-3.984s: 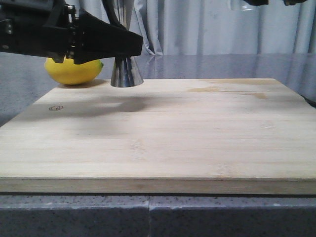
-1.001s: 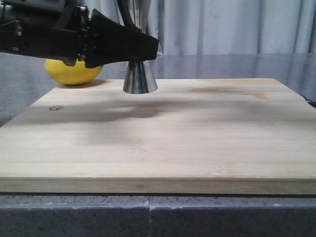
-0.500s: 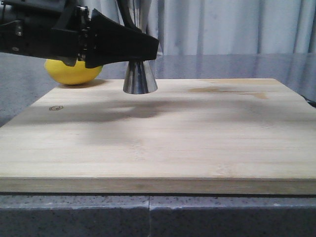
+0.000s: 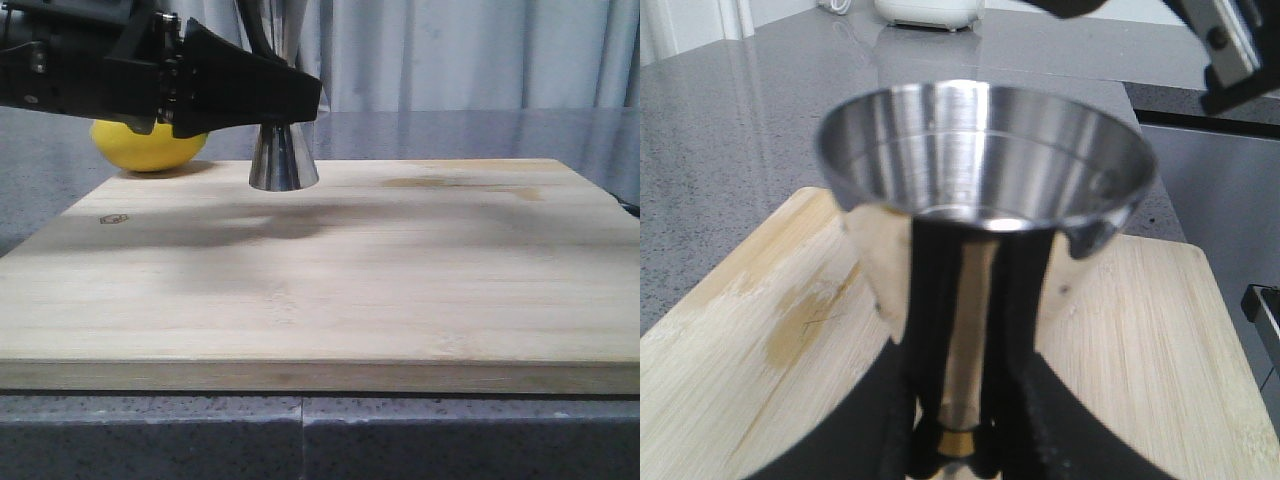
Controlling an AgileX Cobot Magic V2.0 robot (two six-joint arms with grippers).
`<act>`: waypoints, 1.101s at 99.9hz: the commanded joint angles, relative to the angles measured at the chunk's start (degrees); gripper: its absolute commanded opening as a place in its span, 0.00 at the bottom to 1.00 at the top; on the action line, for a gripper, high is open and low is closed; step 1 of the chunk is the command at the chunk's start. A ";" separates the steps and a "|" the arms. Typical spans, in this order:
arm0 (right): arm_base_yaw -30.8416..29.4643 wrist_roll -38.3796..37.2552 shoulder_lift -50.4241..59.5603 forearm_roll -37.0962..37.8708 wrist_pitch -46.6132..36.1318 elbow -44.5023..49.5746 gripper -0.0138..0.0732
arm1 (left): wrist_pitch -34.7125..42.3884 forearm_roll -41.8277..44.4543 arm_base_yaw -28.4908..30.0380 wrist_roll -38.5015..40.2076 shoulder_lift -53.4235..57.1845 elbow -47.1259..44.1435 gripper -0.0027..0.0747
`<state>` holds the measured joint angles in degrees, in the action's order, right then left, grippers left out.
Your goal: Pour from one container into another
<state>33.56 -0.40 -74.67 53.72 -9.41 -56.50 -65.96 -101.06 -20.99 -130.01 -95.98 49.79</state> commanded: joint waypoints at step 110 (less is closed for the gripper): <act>-0.05 -0.16 1.61 8.76 -2.47 -2.31 0.37 | -6.69 -3.52 -0.55 0.50 2.59 1.60 0.01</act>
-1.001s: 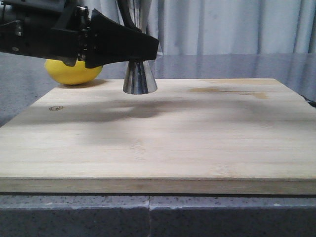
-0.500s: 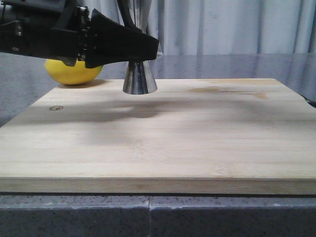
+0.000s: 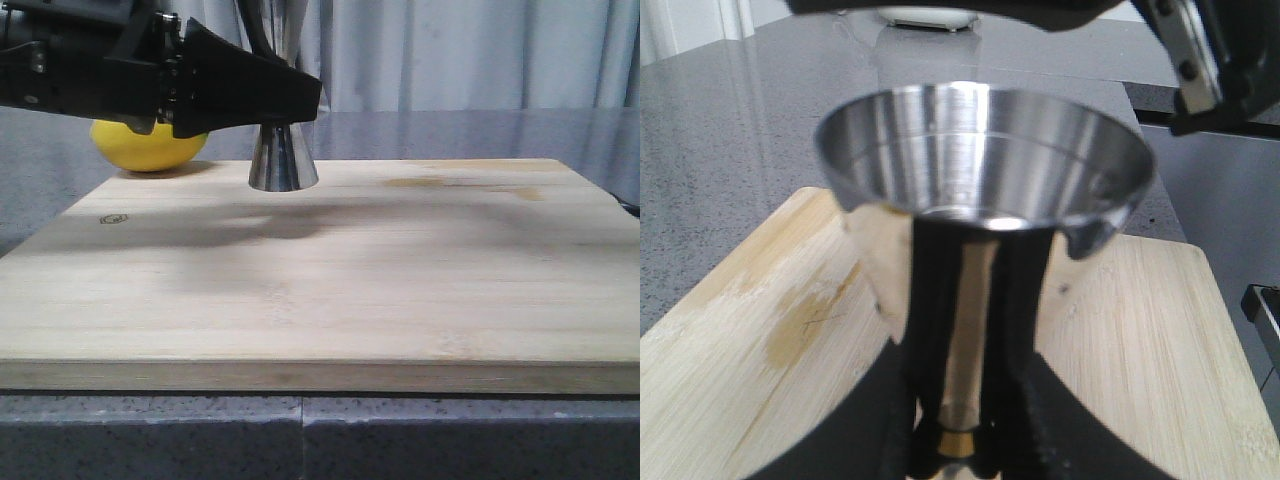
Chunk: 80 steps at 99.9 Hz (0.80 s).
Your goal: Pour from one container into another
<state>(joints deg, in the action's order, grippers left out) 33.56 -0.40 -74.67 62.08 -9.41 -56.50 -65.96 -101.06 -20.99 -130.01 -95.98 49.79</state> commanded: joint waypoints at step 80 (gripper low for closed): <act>-0.05 -0.16 1.61 4.00 -2.47 -2.31 0.37 | -6.69 -3.52 -0.55 0.50 2.59 1.60 0.01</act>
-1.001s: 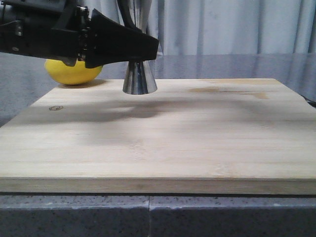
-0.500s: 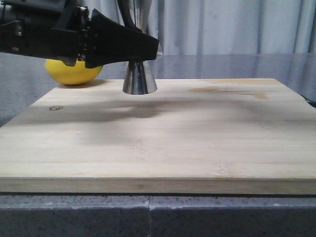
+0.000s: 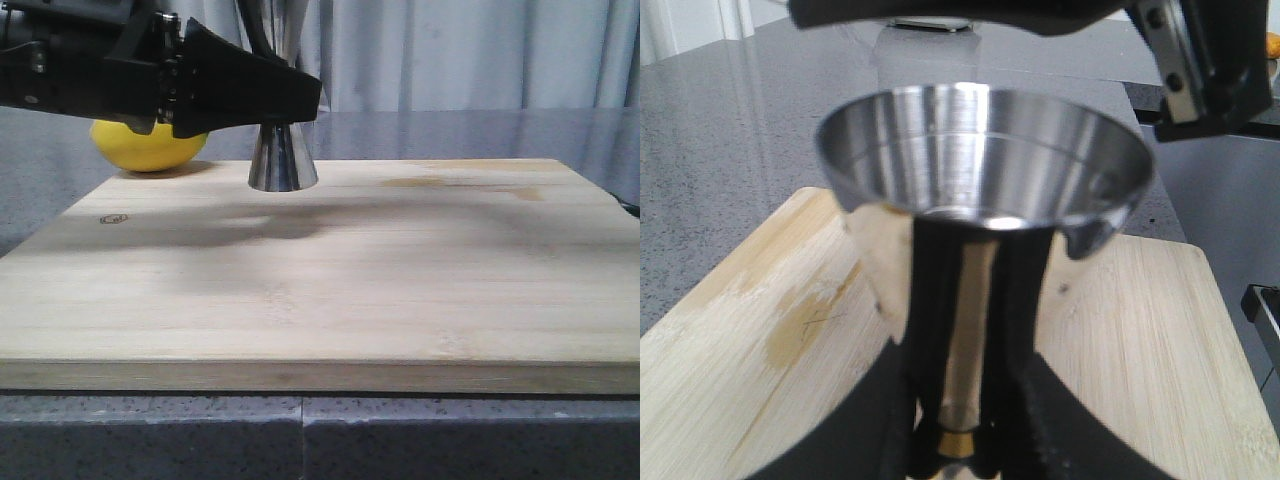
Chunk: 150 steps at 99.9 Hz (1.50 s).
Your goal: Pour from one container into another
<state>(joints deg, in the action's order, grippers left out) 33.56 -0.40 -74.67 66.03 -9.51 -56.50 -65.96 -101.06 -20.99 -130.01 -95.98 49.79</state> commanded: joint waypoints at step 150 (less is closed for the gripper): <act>-0.05 -0.16 1.61 7.46 -2.23 -2.31 0.37 | -6.69 -3.50 -0.55 0.54 2.59 1.60 0.01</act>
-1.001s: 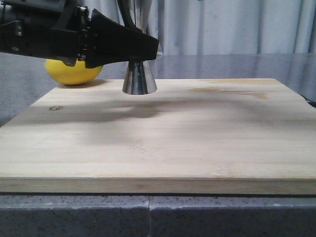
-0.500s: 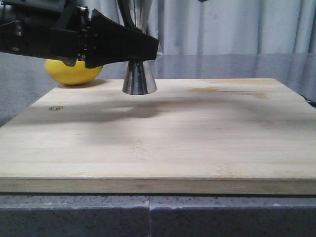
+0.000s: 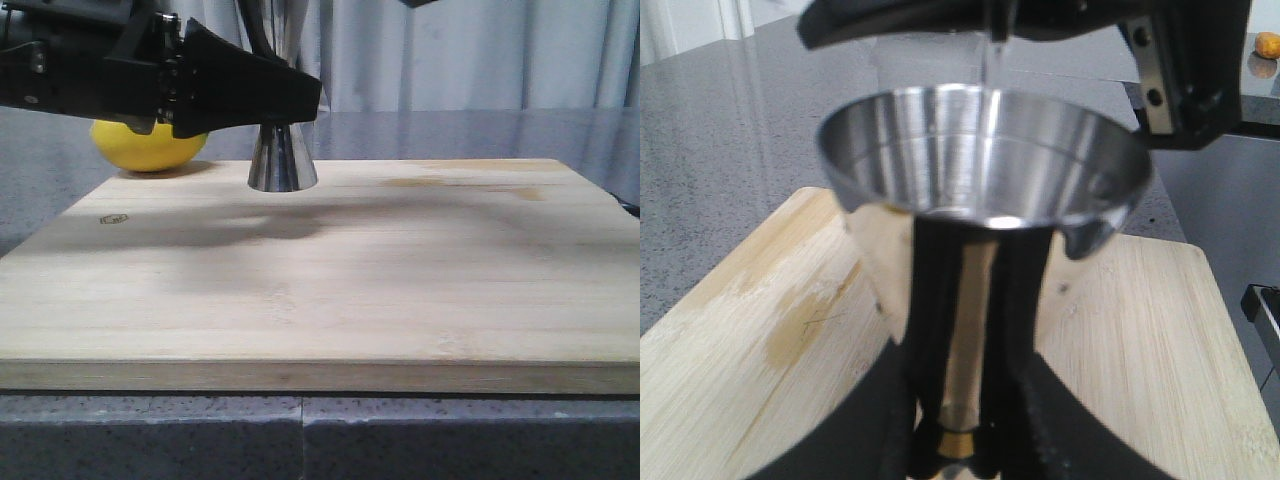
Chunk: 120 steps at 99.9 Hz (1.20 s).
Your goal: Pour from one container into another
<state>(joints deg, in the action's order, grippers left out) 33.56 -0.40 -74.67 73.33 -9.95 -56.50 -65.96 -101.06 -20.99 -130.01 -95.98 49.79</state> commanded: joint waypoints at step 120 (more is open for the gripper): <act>-0.05 -0.07 1.61 3.17 -0.75 -2.31 0.37 | -6.69 -3.50 -0.55 0.54 2.59 1.60 0.01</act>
<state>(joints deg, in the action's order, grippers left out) 33.56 -0.40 -74.67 76.50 -9.96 -56.50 -65.96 -101.06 -20.99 -130.01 -95.98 49.79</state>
